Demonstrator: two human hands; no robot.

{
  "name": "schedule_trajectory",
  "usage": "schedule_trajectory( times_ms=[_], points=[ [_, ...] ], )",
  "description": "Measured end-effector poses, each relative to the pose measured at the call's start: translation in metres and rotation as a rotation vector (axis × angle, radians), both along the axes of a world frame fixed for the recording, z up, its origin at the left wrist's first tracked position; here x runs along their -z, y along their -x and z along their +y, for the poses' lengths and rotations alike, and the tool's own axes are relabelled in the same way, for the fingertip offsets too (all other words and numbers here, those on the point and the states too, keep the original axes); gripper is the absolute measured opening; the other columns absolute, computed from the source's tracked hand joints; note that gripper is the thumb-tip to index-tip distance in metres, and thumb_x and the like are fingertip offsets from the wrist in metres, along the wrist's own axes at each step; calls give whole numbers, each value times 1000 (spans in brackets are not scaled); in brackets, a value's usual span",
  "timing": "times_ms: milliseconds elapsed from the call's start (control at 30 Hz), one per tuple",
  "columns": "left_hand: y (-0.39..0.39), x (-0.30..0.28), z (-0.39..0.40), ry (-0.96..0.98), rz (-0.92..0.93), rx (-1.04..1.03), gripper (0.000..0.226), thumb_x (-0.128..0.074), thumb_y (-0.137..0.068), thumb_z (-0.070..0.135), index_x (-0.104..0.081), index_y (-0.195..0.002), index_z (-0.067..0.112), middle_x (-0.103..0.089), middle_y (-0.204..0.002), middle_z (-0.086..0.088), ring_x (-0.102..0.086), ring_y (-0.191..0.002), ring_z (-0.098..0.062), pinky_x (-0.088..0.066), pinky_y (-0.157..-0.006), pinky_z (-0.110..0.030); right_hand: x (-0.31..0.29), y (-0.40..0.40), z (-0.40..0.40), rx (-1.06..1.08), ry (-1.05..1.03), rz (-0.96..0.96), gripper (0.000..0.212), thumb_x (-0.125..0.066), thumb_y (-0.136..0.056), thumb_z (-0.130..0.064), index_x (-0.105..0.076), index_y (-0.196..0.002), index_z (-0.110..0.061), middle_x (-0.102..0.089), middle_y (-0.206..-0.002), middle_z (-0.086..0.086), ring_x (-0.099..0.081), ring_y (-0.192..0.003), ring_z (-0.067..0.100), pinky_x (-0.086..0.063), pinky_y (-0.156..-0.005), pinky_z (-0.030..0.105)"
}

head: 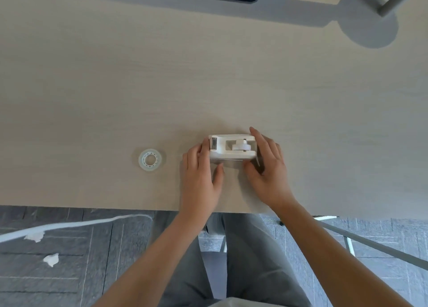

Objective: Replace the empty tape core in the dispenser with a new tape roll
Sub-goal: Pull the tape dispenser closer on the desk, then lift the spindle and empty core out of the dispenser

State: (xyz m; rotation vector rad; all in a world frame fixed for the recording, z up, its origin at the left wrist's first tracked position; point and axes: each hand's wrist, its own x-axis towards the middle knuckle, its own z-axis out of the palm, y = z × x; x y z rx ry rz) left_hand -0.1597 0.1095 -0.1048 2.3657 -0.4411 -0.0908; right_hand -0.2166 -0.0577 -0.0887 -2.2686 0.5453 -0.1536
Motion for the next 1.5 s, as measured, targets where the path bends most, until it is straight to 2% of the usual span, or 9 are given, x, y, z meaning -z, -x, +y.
schedule_trajectory(
  times_ms=[233, 367, 433, 533, 700, 867, 1000, 1233, 1500],
  points=[
    [5, 15, 3, 48, -87, -11, 59, -73, -91, 16, -51, -144, 3, -60, -124, -15, -61, -112, -35, -56, -94, -50, 12, 9, 8, 8, 21, -100, 74, -57, -84, -11, -44, -156, -23, -60, -128, -7, -55, -117, 14, -48, -103, 46],
    [9, 21, 6, 83, -161, -13, 61, -77, -87, 16, -54, -143, 4, -61, -120, -11, -60, -107, -29, -55, -92, -44, 18, 14, 4, -16, 8, -144, 74, -61, -87, -10, -43, -155, -31, -60, -119, -15, -60, -104, 16, -51, -93, 31],
    [13, 24, 8, 94, -205, -19, 74, -77, -86, 19, -45, -151, 7, -61, -121, -11, -57, -109, -27, -54, -93, -43, 24, 17, 1, -17, -12, -193, 74, -64, -88, -7, -45, -154, -33, -64, -124, -15, -63, -107, 12, -51, -91, 22],
    [26, 25, 6, 109, -319, 24, 94, -75, -87, 20, -18, -162, 23, -54, -134, -12, -56, -120, -32, -55, -93, -47, 36, 19, -3, -44, -84, -323, 69, -64, -88, -10, -48, -153, -27, -67, -134, -10, -66, -120, 6, -53, -100, 26],
    [34, 25, 4, -16, -399, 85, 73, -68, -93, 28, -35, -157, 30, -44, -149, -13, -55, -124, -35, -56, -92, -52, 28, 21, 1, 41, -43, -440, 53, -67, -92, -14, -57, -143, -24, -63, -138, -11, -58, -127, 1, -49, -108, 28],
    [32, 27, 3, -85, -399, 86, 62, -58, -97, 39, -43, -154, 22, -46, -148, -13, -53, -121, -32, -53, -98, -46, 10, 16, 0, -17, 162, -571, 29, -75, -92, -19, -73, -120, -24, -69, -115, -6, -65, -101, 7, -52, -87, 24],
    [31, 27, 4, -87, -388, 92, 65, -57, -97, 41, -40, -156, 22, -44, -153, -13, -51, -125, -33, -53, -99, -47, -12, 1, -9, -184, 298, -494, 23, -78, -90, -27, -79, -113, -25, -66, -102, -4, -60, -88, 5, -41, -77, 9],
    [31, 27, 4, -79, -378, 83, 64, -59, -96, 43, -41, -155, 25, -45, -152, -14, -52, -125, -34, -54, -99, -48, -45, -25, -11, -423, 458, -153, 15, -76, -89, -34, -81, -101, -29, -66, -99, -4, -61, -86, 2, -42, -71, 13],
    [32, 26, 3, -72, -372, 74, 63, -56, -95, 45, -45, -153, 23, -48, -149, -12, -53, -123, -31, -54, -97, -46, -35, -12, -24, -362, 366, -239, 8, -73, -93, -26, -78, -100, -26, -71, -96, -9, -67, -86, 6, -50, -72, 15]
  ],
)
